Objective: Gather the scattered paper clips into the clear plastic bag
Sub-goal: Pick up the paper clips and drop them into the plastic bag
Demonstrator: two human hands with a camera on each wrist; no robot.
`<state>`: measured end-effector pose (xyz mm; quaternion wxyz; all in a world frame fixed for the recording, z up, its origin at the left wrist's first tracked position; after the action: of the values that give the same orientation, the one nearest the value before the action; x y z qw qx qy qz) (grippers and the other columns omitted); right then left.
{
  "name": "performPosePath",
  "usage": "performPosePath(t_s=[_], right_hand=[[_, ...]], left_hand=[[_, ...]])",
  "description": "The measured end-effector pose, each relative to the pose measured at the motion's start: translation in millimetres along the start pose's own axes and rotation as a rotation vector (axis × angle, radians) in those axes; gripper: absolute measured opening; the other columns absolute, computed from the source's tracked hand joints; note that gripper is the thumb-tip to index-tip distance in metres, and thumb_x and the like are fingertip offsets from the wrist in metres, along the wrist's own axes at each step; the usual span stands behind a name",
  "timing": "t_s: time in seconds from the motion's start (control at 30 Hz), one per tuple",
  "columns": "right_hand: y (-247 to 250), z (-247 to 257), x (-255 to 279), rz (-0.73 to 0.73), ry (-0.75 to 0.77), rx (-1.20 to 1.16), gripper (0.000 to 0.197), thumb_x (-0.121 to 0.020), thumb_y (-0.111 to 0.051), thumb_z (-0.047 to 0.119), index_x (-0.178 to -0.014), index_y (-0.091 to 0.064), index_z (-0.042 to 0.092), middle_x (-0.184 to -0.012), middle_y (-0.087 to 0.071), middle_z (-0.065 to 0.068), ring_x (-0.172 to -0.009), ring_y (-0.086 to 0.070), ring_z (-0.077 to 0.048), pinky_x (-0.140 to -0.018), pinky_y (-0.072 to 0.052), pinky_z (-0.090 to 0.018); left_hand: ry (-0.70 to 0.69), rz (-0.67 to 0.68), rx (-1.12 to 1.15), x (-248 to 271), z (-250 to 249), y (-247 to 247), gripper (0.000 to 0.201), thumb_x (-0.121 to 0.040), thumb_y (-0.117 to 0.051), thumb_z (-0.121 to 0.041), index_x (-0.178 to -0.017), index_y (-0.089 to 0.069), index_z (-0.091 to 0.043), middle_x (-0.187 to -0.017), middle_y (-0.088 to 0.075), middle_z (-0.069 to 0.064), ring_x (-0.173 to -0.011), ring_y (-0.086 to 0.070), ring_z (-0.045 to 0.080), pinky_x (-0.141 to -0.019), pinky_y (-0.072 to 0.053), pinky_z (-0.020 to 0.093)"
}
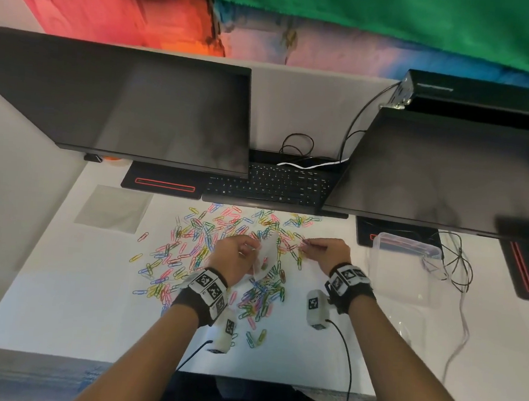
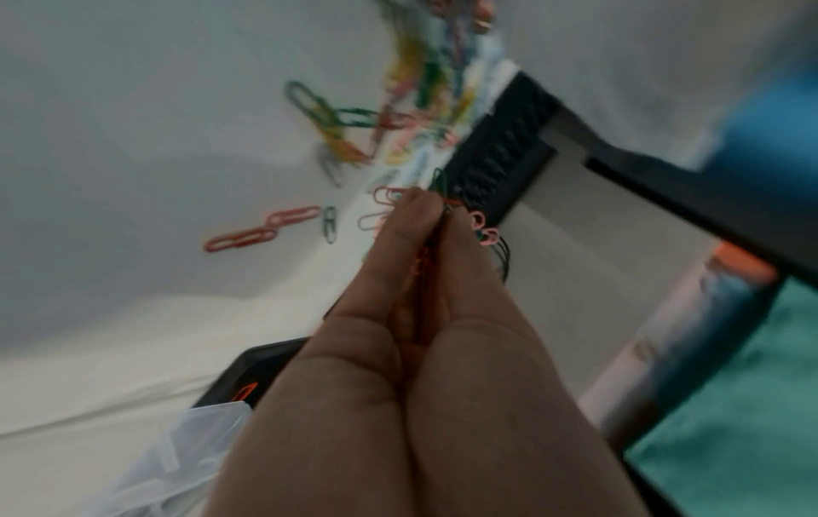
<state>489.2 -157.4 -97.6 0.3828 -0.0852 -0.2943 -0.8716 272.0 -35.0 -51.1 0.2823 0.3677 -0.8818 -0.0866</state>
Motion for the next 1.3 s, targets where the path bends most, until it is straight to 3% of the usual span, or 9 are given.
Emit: performPosePath(t_s=[0.23, 0.47, 0.6, 0.7, 0.8, 1.0, 1.13, 1.2, 1.3], right_hand=[[-18.2, 52.5, 47.9, 0.265, -0.046, -0.760, 0.023, -0.084, -0.064, -0.006, -0.107, -0.066, -0.005, -0.103, -0.072, -0.019, -0.094, -0.070, -0.027, -0.083, -0.058, -0.027], [-30.7, 49.7, 40.0, 0.106, 0.171, 0.008, 0.017, -0.075, -0.078, 0.003, -0.092, -0.076, 0.004, -0.086, -0.075, -0.009, -0.069, -0.065, -0.007, -0.064, -0.048, -0.003], [-35.6, 55.5, 35.8, 0.091, 0.196, 0.223, 0.004, -0.078, -0.076, 0.013, -0.082, -0.078, 0.013, -0.074, -0.074, -0.001, -0.060, -0.065, -0.005, -0.065, -0.058, -0.018], [-40.8, 66.8, 35.7, 0.102, 0.283, 0.404, 0.013, -0.082, -0.068, 0.008, -0.084, -0.078, 0.017, -0.080, -0.074, 0.004, -0.060, -0.055, 0.006, -0.062, -0.043, 0.000], [-44.9, 76.8, 36.6, 0.135, 0.357, 0.518, 0.014, -0.080, -0.067, 0.011, -0.082, -0.079, 0.019, -0.081, -0.075, 0.005, -0.070, -0.062, -0.006, -0.077, -0.051, -0.016], [-49.0, 86.4, 36.3, 0.239, 0.424, 0.517, 0.030, -0.078, -0.055, -0.001, -0.090, -0.078, 0.014, -0.090, -0.075, -0.002, -0.074, -0.060, -0.008, -0.072, -0.042, -0.009], [-30.3, 93.5, 36.6, 0.355, 0.403, 0.133, 0.016, -0.080, -0.070, 0.007, -0.093, -0.077, 0.014, -0.089, -0.075, 0.002, -0.075, -0.069, -0.005, -0.071, -0.052, -0.010], [-14.5, 79.3, 19.6, 0.241, 0.280, -0.079, 0.015, -0.085, -0.069, 0.010, -0.098, -0.074, 0.013, -0.093, -0.074, 0.000, -0.079, -0.072, -0.011, -0.077, -0.059, -0.028], [4.6, 33.6, -22.9, -0.105, 0.113, 0.218, 0.033, -0.088, -0.065, 0.014, -0.121, -0.063, 0.017, -0.124, -0.063, -0.007, -0.108, -0.061, -0.020, -0.099, -0.049, -0.037]], left_hand=[[-0.052, 0.053, -0.148, -8.5, -20.8, -20.1, 0.010, -0.096, -0.060, -0.009, -0.097, -0.068, -0.016, -0.081, -0.074, 0.011, -0.062, -0.075, 0.021, -0.063, -0.064, 0.041], [-0.060, 0.074, -0.165, -13.8, -29.9, -26.3, 0.011, -0.096, -0.060, -0.011, -0.096, -0.070, -0.017, -0.076, -0.076, 0.007, -0.060, -0.075, 0.019, -0.064, -0.064, 0.043], [-0.076, 0.085, -0.170, -13.9, -35.3, -26.6, 0.014, -0.096, -0.060, -0.009, -0.093, -0.070, -0.017, -0.077, -0.076, 0.007, -0.061, -0.075, 0.017, -0.065, -0.065, 0.039], [-0.050, 0.083, -0.120, -16.6, -35.7, -23.3, 0.018, -0.096, -0.059, -0.006, -0.088, -0.069, -0.018, -0.077, -0.076, 0.008, -0.065, -0.076, 0.020, -0.068, -0.065, 0.039], [-0.022, 0.075, -0.104, -21.8, -34.2, -17.8, 0.012, -0.096, -0.061, -0.008, -0.094, -0.071, -0.013, -0.078, -0.076, 0.009, -0.064, -0.076, 0.019, -0.069, -0.065, 0.040], [-0.040, 0.060, -0.116, -26.0, -40.4, -6.3, 0.012, -0.093, -0.064, -0.005, -0.095, -0.074, -0.010, -0.076, -0.076, 0.007, -0.061, -0.075, 0.016, -0.065, -0.065, 0.036], [-0.064, 0.058, -0.126, -27.7, -46.0, 7.0, 0.012, -0.094, -0.063, -0.006, -0.097, -0.074, -0.010, -0.080, -0.077, 0.009, -0.062, -0.075, 0.015, -0.065, -0.064, 0.034], [-0.083, 0.036, -0.135, -26.3, -48.7, 18.6, 0.013, -0.094, -0.062, -0.006, -0.099, -0.073, -0.012, -0.082, -0.077, 0.008, -0.065, -0.076, 0.016, -0.066, -0.064, 0.033], [-0.087, -0.013, -0.086, -27.6, -44.9, 38.4, 0.012, -0.094, -0.063, -0.006, -0.100, -0.074, -0.009, -0.078, -0.077, 0.009, -0.065, -0.075, 0.020, -0.066, -0.064, 0.037]])
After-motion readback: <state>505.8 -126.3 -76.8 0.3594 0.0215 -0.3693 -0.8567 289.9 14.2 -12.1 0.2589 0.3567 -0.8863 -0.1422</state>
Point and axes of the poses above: each hand's wrist, its own x-axis away from the middle knuckle, its own y-axis out of the back of the hand, z = x × y, the point moved 5 cm from there along -x, towards the middle knuckle
